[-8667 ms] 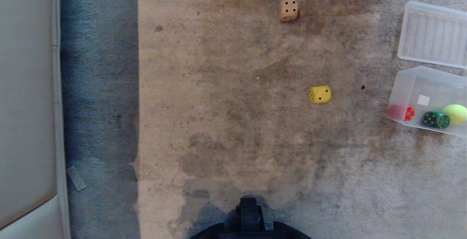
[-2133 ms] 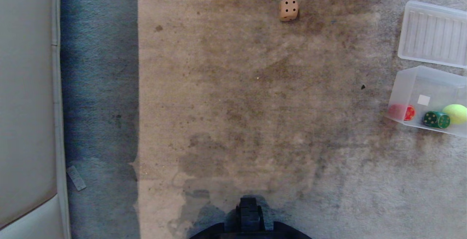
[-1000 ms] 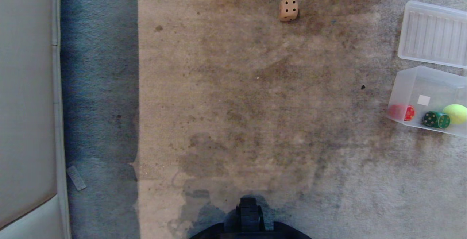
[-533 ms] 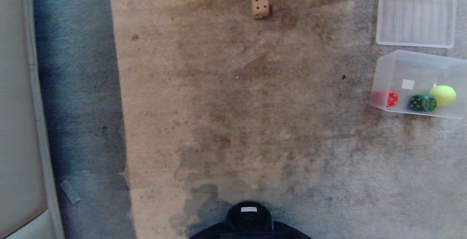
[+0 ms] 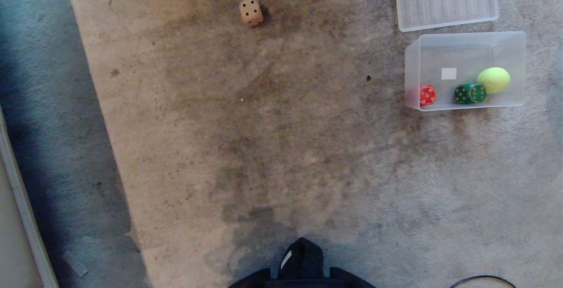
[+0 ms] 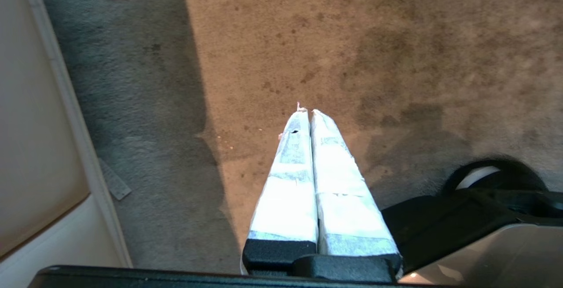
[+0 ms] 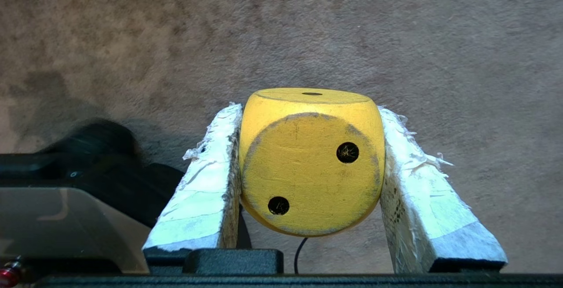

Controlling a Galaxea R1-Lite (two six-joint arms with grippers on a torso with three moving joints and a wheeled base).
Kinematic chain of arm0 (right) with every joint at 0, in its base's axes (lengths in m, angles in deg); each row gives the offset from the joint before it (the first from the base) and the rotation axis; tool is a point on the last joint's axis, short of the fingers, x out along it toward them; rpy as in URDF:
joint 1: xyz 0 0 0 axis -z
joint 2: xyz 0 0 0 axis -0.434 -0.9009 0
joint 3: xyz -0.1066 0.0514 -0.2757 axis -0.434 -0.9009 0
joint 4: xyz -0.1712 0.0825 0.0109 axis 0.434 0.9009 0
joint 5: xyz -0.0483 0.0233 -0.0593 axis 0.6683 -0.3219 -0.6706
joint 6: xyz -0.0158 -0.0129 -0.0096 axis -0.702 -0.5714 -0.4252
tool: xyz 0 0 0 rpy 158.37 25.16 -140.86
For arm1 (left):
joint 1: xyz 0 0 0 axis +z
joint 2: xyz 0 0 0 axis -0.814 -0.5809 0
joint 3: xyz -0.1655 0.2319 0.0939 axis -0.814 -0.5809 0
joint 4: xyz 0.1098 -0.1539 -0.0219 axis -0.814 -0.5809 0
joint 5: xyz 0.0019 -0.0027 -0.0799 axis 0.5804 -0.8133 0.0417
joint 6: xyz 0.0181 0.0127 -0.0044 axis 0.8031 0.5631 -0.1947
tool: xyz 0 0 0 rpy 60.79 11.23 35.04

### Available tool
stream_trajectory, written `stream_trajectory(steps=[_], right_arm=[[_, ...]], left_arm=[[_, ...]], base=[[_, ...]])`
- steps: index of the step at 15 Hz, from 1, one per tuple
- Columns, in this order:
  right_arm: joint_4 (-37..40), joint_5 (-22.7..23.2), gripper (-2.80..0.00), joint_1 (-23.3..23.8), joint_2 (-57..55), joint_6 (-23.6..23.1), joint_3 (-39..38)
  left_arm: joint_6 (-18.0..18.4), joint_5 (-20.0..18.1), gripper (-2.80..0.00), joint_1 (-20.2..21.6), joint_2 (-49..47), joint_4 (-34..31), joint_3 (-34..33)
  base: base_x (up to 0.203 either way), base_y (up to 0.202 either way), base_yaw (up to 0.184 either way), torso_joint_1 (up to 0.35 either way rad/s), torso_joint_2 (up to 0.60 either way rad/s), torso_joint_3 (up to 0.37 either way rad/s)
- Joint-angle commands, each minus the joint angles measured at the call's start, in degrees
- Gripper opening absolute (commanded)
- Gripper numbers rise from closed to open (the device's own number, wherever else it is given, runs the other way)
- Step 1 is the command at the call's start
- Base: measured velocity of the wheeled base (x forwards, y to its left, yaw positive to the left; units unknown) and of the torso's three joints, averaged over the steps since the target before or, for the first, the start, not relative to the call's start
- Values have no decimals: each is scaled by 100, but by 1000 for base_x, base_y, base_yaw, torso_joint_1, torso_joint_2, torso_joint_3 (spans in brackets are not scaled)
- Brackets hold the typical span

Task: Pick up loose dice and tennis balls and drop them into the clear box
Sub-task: Put the toys in the box

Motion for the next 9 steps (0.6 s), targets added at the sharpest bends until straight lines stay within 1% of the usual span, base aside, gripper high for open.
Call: stream_trajectory(steps=[1,5,6,9], right_arm=[[3,-2,-280,-6,-16,-3,1],[3,-2,-280,-6,-16,-3,1],[3,7,-280,-6,-16,-3,1],[1,0,-280,-6,-16,-3,1]], left_arm=[[-5,2,-280,3,2,-2,0],[-12,2,-280,3,2,-2,0],[-5,2,-280,3,2,-2,-3],[-13,2,-280,3,2,-2,0]], base=[[0,0,0,0,0,0],[0,0,0,0,0,0],[84,0,-2,4,2,2],[177,0,0,3,1,5]])
